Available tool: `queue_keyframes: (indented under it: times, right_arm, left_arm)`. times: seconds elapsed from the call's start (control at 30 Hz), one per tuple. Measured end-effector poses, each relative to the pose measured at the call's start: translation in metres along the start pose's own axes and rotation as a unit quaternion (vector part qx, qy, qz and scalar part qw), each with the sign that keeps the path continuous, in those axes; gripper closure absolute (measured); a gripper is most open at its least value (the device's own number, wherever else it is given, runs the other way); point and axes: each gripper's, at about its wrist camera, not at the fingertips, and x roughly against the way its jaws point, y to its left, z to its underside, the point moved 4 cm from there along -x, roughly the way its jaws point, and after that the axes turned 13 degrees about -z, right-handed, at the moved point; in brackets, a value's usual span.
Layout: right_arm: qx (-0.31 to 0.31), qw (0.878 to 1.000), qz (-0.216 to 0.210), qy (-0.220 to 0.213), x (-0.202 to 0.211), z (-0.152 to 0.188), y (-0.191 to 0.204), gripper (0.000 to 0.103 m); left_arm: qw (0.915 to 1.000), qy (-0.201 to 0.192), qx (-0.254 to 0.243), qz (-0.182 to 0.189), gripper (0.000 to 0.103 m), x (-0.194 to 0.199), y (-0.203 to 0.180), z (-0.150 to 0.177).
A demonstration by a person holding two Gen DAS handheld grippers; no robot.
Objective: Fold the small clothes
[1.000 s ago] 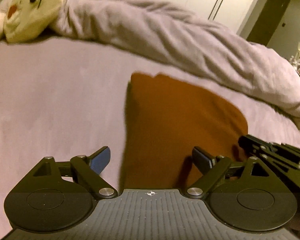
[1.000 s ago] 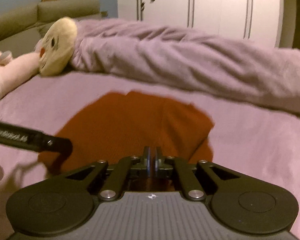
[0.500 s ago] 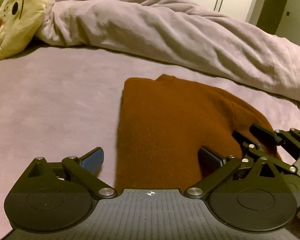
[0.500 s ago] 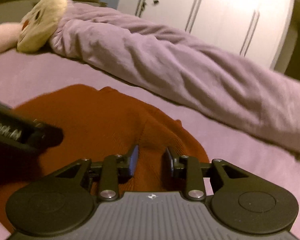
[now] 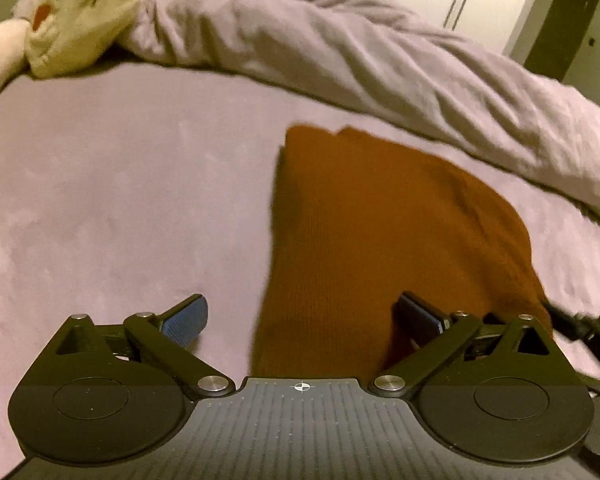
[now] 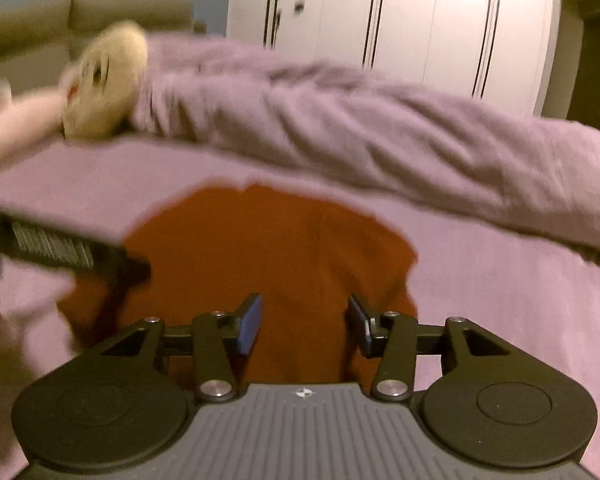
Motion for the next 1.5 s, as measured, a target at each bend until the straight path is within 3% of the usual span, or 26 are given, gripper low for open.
queue_keyframes:
  times: [0.07, 0.13, 0.27, 0.5, 0.57, 0.7, 0.83, 1.07, 1.2, 1.5]
  right_arm:
    - [-0.044, 0.999, -0.007, 0.024, -0.010, 0.010, -0.011, 0.055]
    - [-0.082, 0.996, -0.014, 0.028, -0.014, 0.010, -0.022, 0.047]
    - [-0.056, 0.997, -0.007, 0.049, -0.020, 0.008, -0.023, 0.036]
    - [-0.074, 0.994, 0.016, 0.084, 0.018, 0.013, -0.009, 0.026]
    - [-0.090, 0.990, 0.013, 0.105, 0.030, 0.023, -0.003, 0.015]
    - [-0.126, 0.981, -0.001, 0.147, 0.043, 0.034, 0.008, 0.005]
    - [-0.130, 0.977, -0.007, 0.168, 0.056, 0.035, 0.022, 0.004]
    - [-0.137, 0.978, -0.019, 0.158, 0.072, 0.020, 0.032, 0.004]
    - [-0.140, 0.974, 0.007, 0.177, 0.069, 0.017, 0.032, 0.004]
    - [-0.140, 0.975, 0.015, 0.174, 0.068, 0.005, 0.039, 0.004]
  left_arm:
    - [0.9999, -0.007, -0.015, -0.004, 0.000, -0.004, -0.004, -0.001]
    - [0.9992, -0.009, -0.038, -0.009, 0.000, -0.009, -0.010, -0.002]
    - [0.9993, 0.032, -0.019, 0.002, 0.000, -0.013, -0.004, -0.007]
    - [0.9985, 0.046, -0.021, -0.022, 0.000, 0.033, 0.012, 0.013]
    - [0.9980, 0.056, -0.019, -0.023, 0.000, 0.044, 0.015, 0.021]
    - [0.9973, 0.052, -0.040, -0.032, 0.000, 0.065, 0.015, 0.032]
    - [0.9956, 0.040, -0.066, -0.053, 0.000, 0.079, 0.014, 0.035]
    - [0.9944, 0.039, -0.073, -0.066, 0.000, 0.088, 0.015, 0.032]
    - [0.9918, 0.033, -0.090, -0.085, 0.000, 0.093, 0.015, 0.032]
    - [0.9902, 0.040, -0.098, -0.092, 0.000, 0.096, 0.019, 0.030]
